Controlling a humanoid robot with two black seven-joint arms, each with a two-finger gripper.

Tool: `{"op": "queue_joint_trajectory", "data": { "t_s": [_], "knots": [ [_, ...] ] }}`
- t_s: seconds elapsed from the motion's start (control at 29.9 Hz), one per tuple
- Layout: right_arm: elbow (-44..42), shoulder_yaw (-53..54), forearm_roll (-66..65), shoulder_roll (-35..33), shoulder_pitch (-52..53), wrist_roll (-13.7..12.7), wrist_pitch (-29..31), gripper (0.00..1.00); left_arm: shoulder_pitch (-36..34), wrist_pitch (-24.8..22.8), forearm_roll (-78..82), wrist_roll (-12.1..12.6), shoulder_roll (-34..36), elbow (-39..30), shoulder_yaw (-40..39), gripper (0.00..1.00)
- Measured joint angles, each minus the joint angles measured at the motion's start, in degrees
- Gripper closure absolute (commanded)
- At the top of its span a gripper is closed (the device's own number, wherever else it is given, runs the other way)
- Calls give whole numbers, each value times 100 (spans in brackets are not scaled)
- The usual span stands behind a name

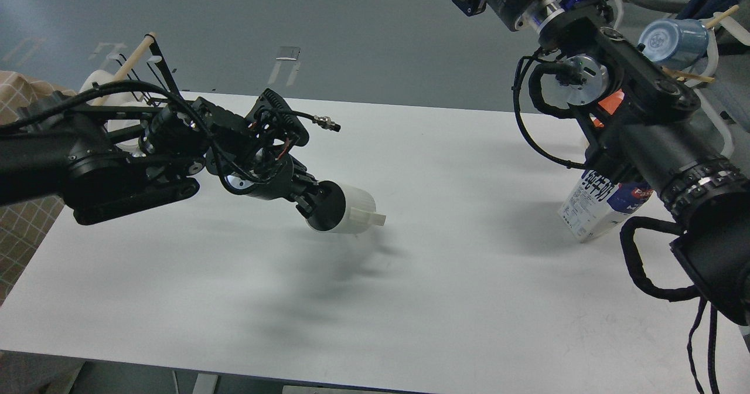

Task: Place cup and milk with both arms
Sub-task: 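Set the white mug upright at table center and open the left gripper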

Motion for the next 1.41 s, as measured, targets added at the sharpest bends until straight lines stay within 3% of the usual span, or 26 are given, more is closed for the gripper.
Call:
{"op": "queue_joint_trajectory", "data": {
  "t_s": [0.3,1.04,1.31,1.41],
  "knots": [
    [230,15,0,0,-109,7,0,0,-406,0,71,-5,-21,-94,630,100],
    [574,54,-1,0,-277,9,-8,0,-446,2,11,-14,-679,-32,859,100],
    [577,54,-1,0,-304,9,-8,0,-468,-5,-11,-19,-692,35,855,56],
    [581,53,-1,0,-304,9,-8,0,-497,-5,-19,-39,-692,36,848,52]
  ]
}}
